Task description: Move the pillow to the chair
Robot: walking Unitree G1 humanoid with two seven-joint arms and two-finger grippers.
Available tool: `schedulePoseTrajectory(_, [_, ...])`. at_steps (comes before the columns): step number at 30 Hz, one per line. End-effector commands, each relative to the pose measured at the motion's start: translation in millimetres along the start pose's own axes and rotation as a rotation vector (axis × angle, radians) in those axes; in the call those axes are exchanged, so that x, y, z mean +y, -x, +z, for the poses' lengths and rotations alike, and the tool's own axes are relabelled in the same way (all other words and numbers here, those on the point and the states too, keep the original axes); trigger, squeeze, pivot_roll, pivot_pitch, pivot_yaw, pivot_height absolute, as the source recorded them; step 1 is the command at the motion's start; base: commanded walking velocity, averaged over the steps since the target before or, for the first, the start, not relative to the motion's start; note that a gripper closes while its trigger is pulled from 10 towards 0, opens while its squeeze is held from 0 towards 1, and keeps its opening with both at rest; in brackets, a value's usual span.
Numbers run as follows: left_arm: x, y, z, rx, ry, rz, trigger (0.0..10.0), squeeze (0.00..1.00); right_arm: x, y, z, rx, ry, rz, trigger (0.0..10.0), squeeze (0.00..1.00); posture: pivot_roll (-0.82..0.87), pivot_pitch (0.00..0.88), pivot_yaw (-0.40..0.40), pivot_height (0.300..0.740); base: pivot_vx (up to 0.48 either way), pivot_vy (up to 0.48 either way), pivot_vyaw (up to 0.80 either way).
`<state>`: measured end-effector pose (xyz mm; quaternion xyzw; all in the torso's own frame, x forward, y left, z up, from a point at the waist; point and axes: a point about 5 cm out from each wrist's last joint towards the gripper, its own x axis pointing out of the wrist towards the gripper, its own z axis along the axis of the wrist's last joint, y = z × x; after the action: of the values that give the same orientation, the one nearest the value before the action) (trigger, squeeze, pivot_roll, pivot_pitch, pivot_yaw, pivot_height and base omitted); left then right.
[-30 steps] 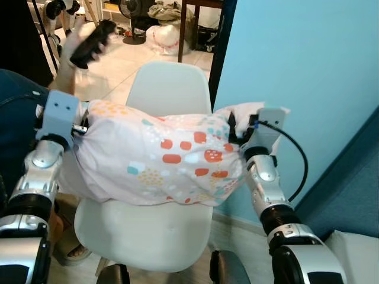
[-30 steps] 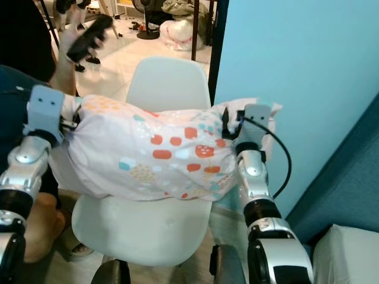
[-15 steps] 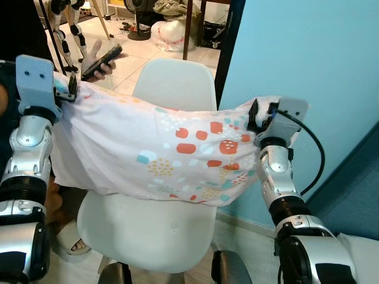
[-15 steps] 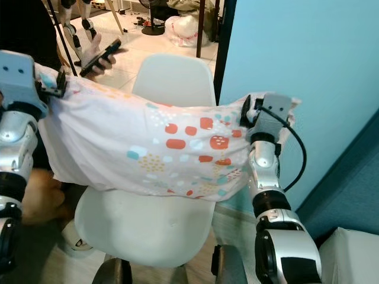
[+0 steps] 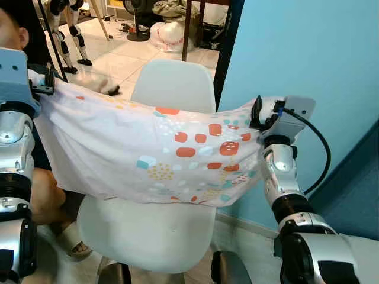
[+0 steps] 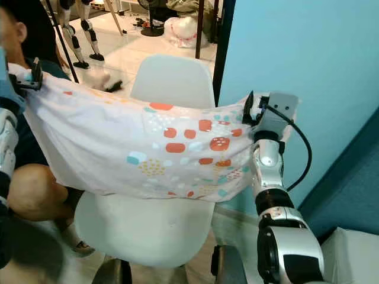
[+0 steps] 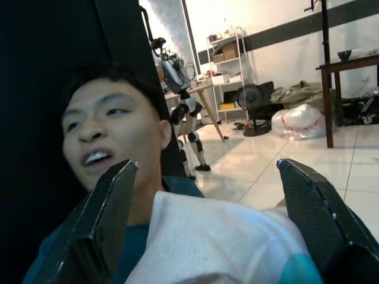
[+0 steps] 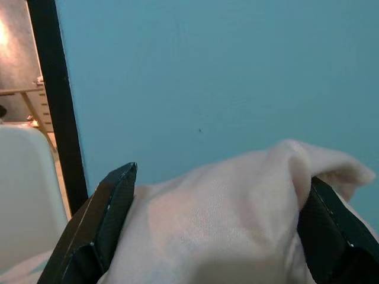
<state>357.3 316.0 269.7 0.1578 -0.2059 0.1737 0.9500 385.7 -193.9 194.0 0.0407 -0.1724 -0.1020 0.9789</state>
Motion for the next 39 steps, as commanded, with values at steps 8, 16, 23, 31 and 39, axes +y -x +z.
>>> schedulePoseTrajectory(8, [-22.9, 17.0, -29.7, 0.188, -0.069, -0.275, 10.0, 0.00, 17.0, 34.1, -57.2, 0.324, 0.123, 0.268, 10.0, 0.00, 0.04, 0.000, -0.102, 0.548, 0.000, 0.000, 0.00])
schedulePoseTrajectory(16, [-26.5, 34.4, -31.1, 0.178, -0.021, -0.361, 10.0, 0.00, -10.8, 73.8, -85.2, 0.392, 0.124, 0.190, 10.0, 0.00, 0.04, 0.000, -0.105, 0.548, 0.000, 0.000, 0.00])
schedulePoseTrajectory(23, [-3.3, 26.0, -12.4, 0.137, 0.123, -0.262, 10.0, 0.00, -29.3, 91.0, -100.6, 0.512, 0.143, 0.121, 10.0, 0.00, 0.04, 0.000, -0.101, 0.548, 0.000, 0.000, 0.00])
schedulePoseTrajectory(31, [70.6, 14.7, 7.8, 0.056, 0.112, 0.175, 10.0, 0.00, -39.1, 73.2, -71.4, 0.319, -0.161, -0.004, 10.0, 0.00, 0.05, 0.000, -0.108, 0.548, 0.000, 0.000, 0.00])
schedulePoseTrajectory(39, [89.7, 16.7, 25.8, -0.060, 0.203, 0.358, 10.0, 0.00, -29.6, 78.0, -80.6, 0.444, -0.237, 0.104, 10.0, 0.00, 0.05, 0.000, -0.109, 0.548, 0.000, 0.000, 0.00])
